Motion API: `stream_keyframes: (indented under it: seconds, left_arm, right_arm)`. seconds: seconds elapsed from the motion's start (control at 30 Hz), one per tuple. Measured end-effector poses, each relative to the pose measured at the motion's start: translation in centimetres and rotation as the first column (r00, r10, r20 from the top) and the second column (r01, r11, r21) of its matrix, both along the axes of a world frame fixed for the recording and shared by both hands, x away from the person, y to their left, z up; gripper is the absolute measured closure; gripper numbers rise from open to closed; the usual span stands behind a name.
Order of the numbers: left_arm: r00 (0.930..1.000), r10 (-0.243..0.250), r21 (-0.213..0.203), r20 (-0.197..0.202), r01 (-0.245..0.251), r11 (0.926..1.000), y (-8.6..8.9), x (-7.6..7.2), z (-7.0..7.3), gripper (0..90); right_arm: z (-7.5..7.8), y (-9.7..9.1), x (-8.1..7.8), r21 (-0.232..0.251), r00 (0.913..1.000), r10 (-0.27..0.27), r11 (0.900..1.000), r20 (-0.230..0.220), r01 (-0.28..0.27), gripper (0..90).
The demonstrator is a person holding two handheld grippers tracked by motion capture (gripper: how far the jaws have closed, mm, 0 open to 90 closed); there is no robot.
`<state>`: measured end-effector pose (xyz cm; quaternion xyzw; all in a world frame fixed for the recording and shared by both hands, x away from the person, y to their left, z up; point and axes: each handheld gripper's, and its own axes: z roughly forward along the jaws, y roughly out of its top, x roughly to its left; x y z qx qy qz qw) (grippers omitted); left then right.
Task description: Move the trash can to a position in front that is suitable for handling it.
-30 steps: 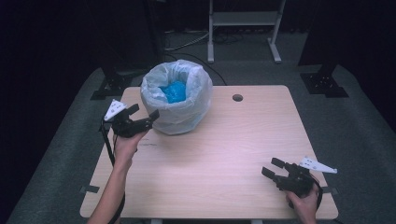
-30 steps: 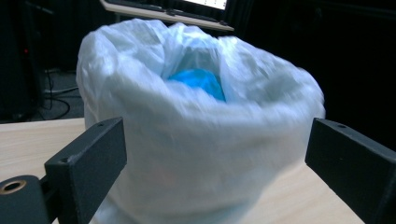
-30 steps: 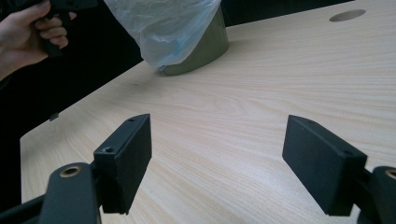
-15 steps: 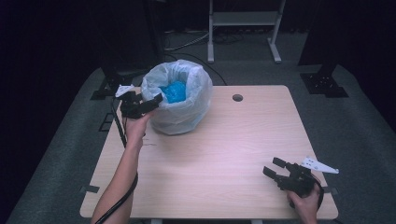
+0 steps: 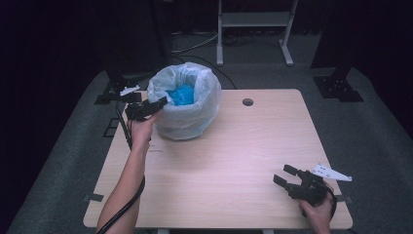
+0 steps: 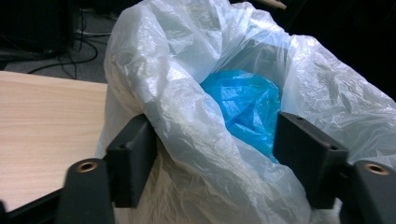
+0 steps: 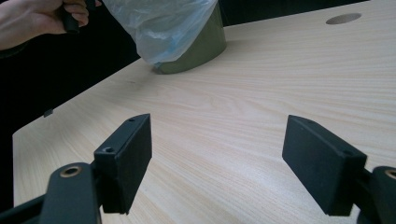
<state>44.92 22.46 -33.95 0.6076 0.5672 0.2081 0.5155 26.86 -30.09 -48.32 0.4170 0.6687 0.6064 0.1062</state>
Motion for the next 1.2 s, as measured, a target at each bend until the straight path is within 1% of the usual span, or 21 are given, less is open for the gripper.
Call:
stream_keyframes:
  seconds: [0.07, 0.3, 0.33, 0.37, 0.47, 0.5, 0.57, 0.8, 0.9, 1.0, 1.07, 1.1, 1.2]
  left_arm:
    - [0.9999, -0.005, -0.001, -0.013, 0.005, 1.0000, 0.2, 0.0, 0.2, 35.8]
    - [0.9986, -0.016, 0.017, -0.050, 0.017, 0.9997, 0.5, 0.1, 0.7, 39.8]
    - [0.9984, -0.018, 0.019, -0.054, 0.019, 0.9996, 0.6, 0.0, 0.7, 42.0]
    - [0.9982, -0.018, 0.021, -0.058, 0.019, 0.9996, 0.7, 0.0, 0.8, 42.0]
    - [0.9977, -0.018, 0.022, -0.065, 0.020, 0.9996, 1.0, -0.2, 0.8, 47.7]
    - [0.9975, -0.016, 0.026, -0.069, 0.017, 0.9995, 1.2, -0.2, 0.8, 47.7]
    - [0.9971, -0.012, 0.030, -0.075, 0.014, 0.9994, 1.4, -0.3, 0.9, 50.9]
    - [0.9946, -0.029, 0.058, -0.099, 0.035, 0.9977, 1.5, -0.4, 1.4, 59.3]
    - [0.9935, -0.040, 0.070, -0.107, 0.048, 0.9964, 1.4, -0.4, 1.7, 60.9]
    - [0.9920, -0.053, 0.093, -0.115, 0.064, 0.9936, 1.3, -0.5, 2.0, 65.2]
    - [0.9913, -0.065, 0.113, -0.115, 0.078, 0.9905, 1.4, -0.6, 2.2, 68.8]
    - [0.9911, -0.068, 0.125, -0.114, 0.083, 0.9888, 1.4, -0.7, 2.3, 72.1]
    - [0.9900, -0.084, 0.139, -0.113, 0.099, 0.9853, 1.3, -0.9, 2.6, 74.8]
  right_arm:
    - [0.0, 0.1, 0.0, -0.002, 1.0000, 0.002, 1.0000, 0.001, -0.002, 23.0]
    - [0.0, 0.1, 0.0, -0.007, 1.0000, 0.005, 1.0000, -0.005, -0.005, 23.0]
    - [0.0, 0.1, 0.0, -0.011, 1.0000, 0.006, 0.9999, 0.000, -0.006, 23.0]
    - [0.0, 0.1, 0.0, -0.011, 1.0000, 0.006, 0.9999, 0.000, -0.006, 23.0]
    - [0.0, 0.1, 0.0, -0.011, 1.0000, 0.005, 0.9999, -0.002, -0.005, 23.0]
    - [0.0, 0.1, 0.0, -0.011, 1.0000, 0.005, 0.9999, -0.002, -0.005, 23.0]
    - [0.0, 0.1, 0.0, -0.014, 1.0000, 0.006, 0.9999, -0.001, -0.006, 23.0]
    - [-0.1, 0.2, 0.1, -0.020, 1.0000, 0.008, 0.9998, 0.001, -0.008, 23.0]
    - [-0.1, 0.3, 0.1, -0.021, 1.0000, 0.008, 0.9997, 0.000, -0.008, 23.0]
    - [-0.1, 0.2, 0.1, -0.022, 1.0000, 0.009, 0.9997, 0.001, -0.009, 23.0]
    - [-0.1, 0.2, 0.1, -0.024, 0.9999, 0.009, 0.9997, 0.006, -0.009, 22.9]
    - [-0.1, 0.2, 0.1, -0.024, 1.0000, 0.009, 0.9997, 0.004, -0.009, 22.9]
    - [-0.1, 0.2, 0.2, -0.021, 0.9999, 0.010, 0.9997, 0.004, -0.010, 23.0]
